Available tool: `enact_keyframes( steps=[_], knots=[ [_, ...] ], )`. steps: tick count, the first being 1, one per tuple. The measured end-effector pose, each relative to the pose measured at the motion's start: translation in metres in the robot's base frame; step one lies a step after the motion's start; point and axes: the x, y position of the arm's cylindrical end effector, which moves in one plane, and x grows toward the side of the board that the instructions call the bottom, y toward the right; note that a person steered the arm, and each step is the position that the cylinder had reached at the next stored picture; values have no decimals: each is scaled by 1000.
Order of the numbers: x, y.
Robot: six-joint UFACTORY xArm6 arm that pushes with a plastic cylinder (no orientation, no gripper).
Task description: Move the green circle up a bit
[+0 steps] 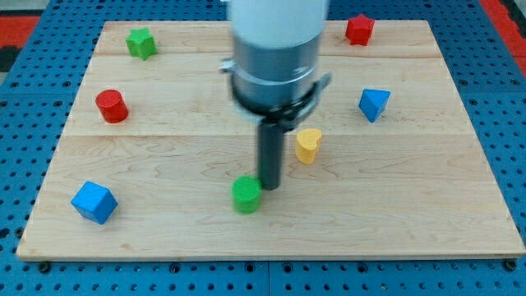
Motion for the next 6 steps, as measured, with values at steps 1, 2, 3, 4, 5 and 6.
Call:
enact_keyframes(
  steps=[1,2,3,4,5,6],
  knots=[
    [-13,10],
    [-12,-50],
    [25,-96],
    [60,-60],
    [40,-48],
    [19,-53]
  ],
)
